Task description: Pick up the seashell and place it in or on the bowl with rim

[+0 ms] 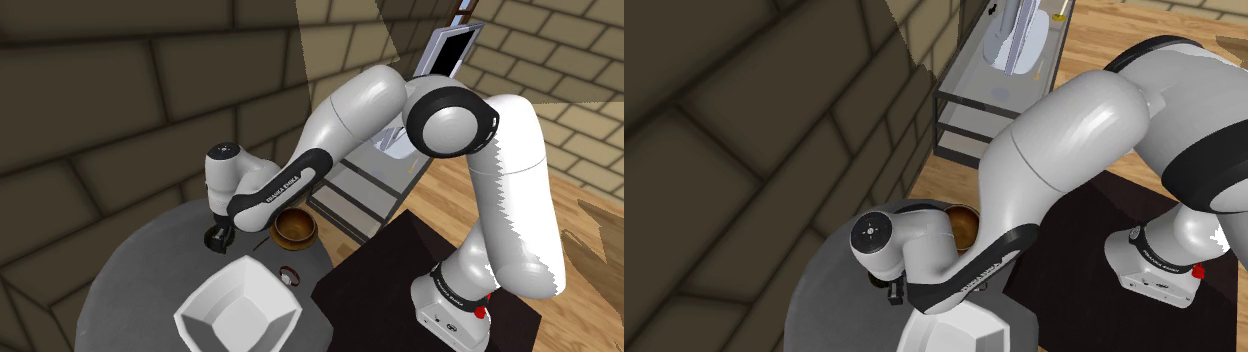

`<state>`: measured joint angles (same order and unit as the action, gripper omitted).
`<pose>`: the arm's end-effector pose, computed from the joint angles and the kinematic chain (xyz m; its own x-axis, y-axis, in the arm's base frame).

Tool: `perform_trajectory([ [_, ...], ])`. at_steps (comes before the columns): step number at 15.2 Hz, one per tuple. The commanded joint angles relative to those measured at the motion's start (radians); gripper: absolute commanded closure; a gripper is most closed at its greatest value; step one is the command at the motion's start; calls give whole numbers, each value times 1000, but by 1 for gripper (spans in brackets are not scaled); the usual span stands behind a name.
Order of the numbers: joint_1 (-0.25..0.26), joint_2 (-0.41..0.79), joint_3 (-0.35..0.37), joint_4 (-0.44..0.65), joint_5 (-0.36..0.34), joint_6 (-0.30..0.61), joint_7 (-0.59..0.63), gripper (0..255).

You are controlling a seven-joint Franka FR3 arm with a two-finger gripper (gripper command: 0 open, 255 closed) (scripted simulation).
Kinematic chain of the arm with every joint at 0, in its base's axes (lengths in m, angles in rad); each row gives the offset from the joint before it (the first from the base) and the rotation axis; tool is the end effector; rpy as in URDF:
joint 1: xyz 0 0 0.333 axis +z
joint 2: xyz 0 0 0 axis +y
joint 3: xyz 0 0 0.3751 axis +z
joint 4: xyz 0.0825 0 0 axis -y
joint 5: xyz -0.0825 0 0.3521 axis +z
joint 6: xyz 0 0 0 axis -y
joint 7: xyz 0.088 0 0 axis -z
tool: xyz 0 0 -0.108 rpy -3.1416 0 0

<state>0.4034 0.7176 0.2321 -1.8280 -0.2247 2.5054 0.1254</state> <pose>0.5414 0.3777 0.2152 0.8031 0.5957 -0.0134 0.5955 -0.8031 -0.0199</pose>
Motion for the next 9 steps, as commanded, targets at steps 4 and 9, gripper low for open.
perform_trajectory([
  [4, 0, 0, 0, 0, 0, 0, 0, 255],
  [9, 0, 0, 0, 0, 0, 0, 0, 255],
])
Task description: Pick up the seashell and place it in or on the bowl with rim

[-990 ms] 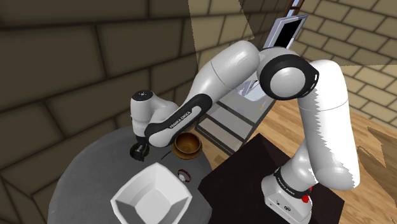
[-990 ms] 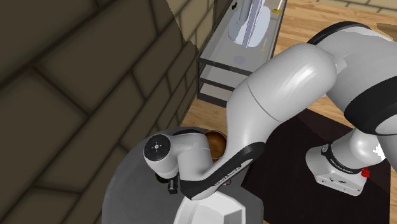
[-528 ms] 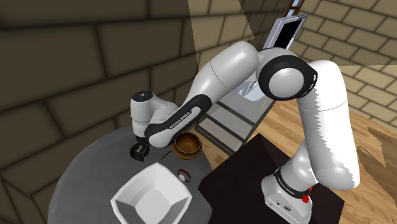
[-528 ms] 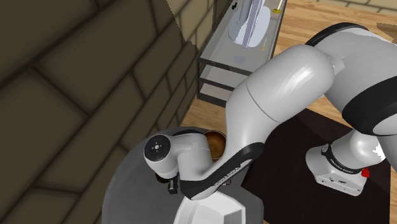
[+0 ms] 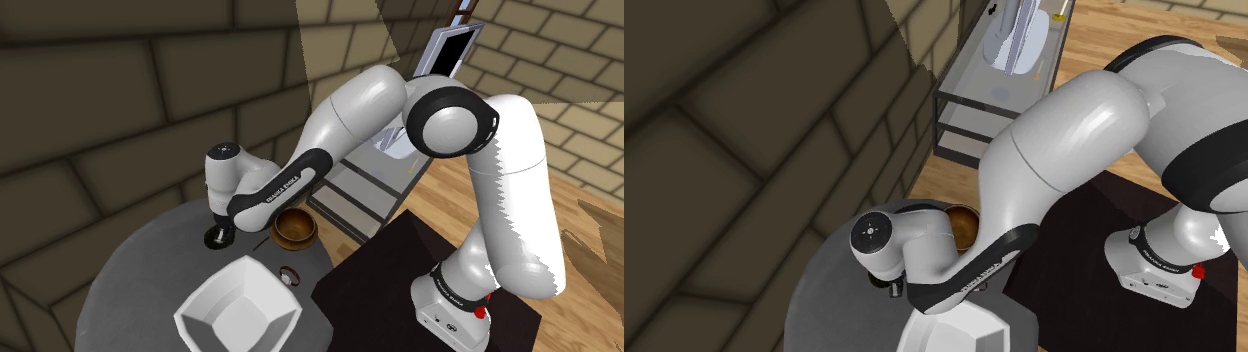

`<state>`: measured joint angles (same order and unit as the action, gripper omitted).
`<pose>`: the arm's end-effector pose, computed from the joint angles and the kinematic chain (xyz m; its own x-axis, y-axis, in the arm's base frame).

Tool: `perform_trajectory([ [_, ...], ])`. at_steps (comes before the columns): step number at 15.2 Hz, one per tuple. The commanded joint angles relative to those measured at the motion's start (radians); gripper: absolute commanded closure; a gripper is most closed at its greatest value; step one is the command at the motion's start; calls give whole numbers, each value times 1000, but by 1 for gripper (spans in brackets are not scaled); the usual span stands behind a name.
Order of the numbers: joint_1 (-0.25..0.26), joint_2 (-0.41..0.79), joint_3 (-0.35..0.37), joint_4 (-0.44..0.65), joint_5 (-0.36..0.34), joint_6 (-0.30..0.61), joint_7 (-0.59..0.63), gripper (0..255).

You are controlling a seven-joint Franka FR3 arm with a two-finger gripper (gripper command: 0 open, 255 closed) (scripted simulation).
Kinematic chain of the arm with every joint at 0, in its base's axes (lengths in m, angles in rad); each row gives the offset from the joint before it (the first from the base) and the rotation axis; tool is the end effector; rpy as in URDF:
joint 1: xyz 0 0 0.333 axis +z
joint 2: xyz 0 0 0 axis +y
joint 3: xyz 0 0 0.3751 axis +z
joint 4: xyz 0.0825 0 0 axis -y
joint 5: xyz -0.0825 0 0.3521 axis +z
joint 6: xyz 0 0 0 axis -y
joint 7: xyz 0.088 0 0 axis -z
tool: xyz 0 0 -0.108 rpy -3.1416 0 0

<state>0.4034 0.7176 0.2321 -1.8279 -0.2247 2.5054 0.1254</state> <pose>0.5414 0.3778 0.2152 0.8031 0.5957 -0.0133 0.5954 -0.8031 -0.0199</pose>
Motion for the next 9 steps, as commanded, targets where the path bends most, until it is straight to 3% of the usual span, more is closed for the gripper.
perform_trajectory([
  [1, 0, 0, 0, 0, 0, 0, 0, 255],
  [2, 0, 0, 0, 0, 0, 0, 0, 255],
  [3, 0, 0, 0, 0, 0, 0, 0, 0],
  [9, -4, 62, -70, 104, -67, 73, -21, 0],
])
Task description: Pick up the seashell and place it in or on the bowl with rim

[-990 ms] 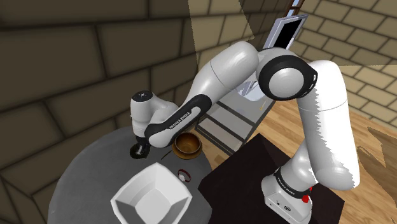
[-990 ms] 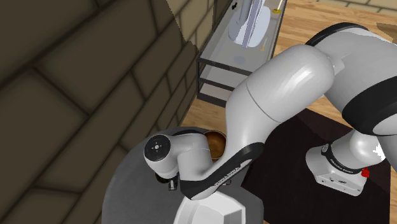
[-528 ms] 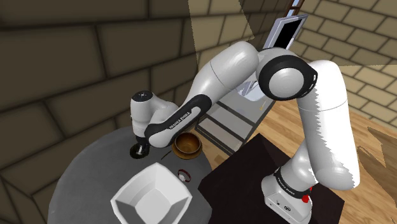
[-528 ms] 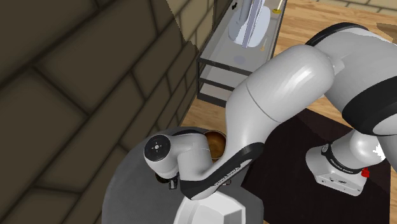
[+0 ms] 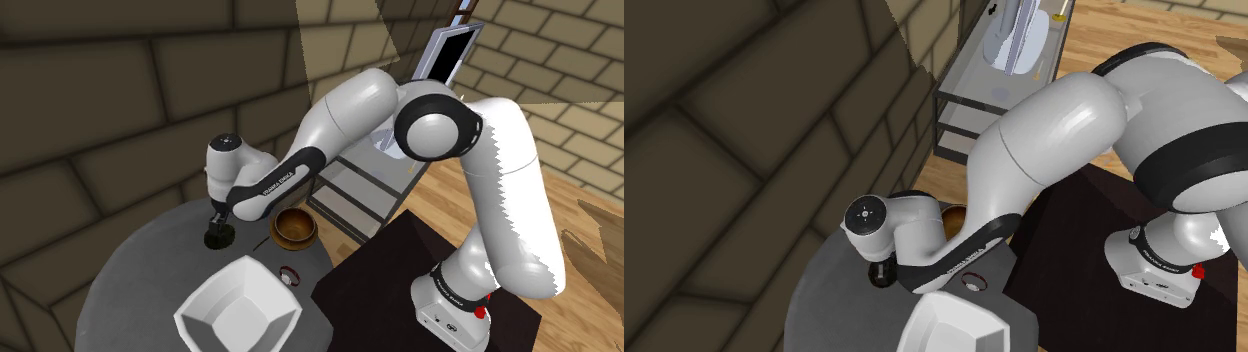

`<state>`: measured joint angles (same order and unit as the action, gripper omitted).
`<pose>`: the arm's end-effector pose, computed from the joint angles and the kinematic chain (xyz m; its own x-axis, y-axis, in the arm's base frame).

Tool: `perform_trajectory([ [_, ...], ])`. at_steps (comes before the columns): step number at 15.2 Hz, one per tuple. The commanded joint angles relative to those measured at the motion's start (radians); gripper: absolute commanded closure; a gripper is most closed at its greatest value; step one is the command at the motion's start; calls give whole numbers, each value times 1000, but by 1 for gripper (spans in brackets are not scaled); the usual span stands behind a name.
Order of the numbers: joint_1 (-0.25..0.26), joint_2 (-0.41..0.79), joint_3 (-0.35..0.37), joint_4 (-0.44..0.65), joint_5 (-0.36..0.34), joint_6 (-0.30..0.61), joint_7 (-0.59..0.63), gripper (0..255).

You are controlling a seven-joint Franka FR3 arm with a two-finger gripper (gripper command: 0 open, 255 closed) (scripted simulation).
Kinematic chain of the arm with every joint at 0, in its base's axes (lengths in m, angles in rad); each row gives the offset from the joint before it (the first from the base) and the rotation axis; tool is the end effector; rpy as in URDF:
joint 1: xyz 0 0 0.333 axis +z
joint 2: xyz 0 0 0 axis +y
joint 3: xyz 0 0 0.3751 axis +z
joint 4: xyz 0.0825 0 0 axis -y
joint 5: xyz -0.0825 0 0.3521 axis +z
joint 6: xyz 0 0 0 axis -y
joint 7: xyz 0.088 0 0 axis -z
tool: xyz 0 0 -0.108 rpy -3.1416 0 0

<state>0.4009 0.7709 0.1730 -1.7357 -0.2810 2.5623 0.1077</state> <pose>0.5877 0.3623 0.2133 0.7965 0.5998 0.0760 0.5985 -0.8001 0.0418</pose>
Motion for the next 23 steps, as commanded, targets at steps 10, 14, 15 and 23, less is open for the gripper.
perform_trajectory([
  [10, 10, 104, -29, 67, -23, 58, 3, 0],
  [14, 10, 104, -29, 67, -23, 58, 3, 0],
  [15, 10, 104, -29, 66, -23, 58, 3, 0],
  [23, 10, 104, -29, 66, -23, 58, 3, 255],
])
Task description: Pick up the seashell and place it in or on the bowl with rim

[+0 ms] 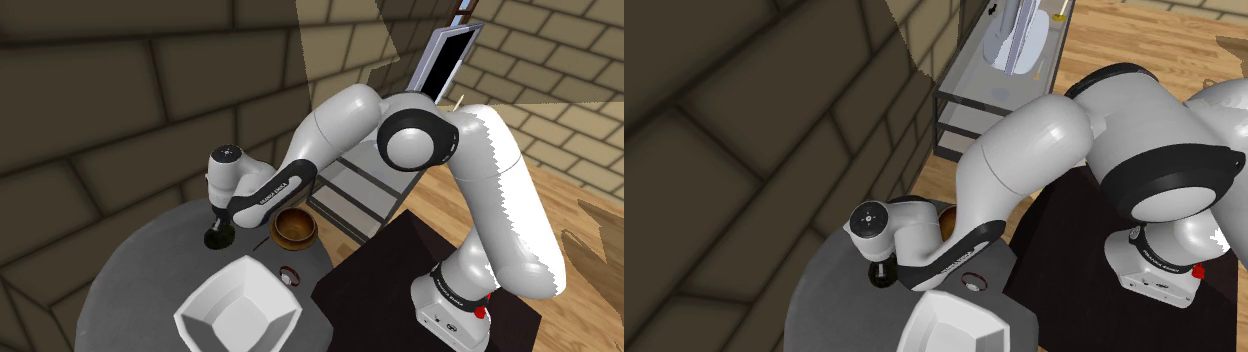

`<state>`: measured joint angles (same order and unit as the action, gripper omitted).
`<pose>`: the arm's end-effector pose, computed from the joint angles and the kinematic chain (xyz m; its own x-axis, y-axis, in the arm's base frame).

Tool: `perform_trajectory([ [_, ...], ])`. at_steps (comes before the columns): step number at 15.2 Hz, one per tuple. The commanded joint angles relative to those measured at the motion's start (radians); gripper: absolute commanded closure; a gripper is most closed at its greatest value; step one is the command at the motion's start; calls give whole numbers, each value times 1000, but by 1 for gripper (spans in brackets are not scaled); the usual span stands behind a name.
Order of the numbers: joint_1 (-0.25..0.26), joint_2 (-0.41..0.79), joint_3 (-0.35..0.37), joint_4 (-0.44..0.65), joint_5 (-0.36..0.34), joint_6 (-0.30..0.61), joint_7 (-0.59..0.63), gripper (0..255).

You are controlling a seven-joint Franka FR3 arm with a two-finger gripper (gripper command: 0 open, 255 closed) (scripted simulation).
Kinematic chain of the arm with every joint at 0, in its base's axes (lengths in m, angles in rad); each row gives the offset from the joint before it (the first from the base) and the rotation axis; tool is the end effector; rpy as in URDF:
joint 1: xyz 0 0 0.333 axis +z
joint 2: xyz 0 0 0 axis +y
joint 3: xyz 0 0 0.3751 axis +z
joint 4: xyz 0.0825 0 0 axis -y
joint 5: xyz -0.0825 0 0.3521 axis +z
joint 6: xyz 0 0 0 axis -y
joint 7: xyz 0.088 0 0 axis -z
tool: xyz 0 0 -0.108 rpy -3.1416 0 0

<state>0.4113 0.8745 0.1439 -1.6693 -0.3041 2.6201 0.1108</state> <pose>0.6036 0.3613 0.1695 0.7937 0.6011 0.0935 0.5989 -0.7990 0.0538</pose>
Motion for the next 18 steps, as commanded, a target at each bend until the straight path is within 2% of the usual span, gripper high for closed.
perform_trajectory([
  [1, 0, 0, 0, 0, 0, 0, 0, 255],
  [18, -29, -174, 40, -62, 33, -114, -27, 255],
])
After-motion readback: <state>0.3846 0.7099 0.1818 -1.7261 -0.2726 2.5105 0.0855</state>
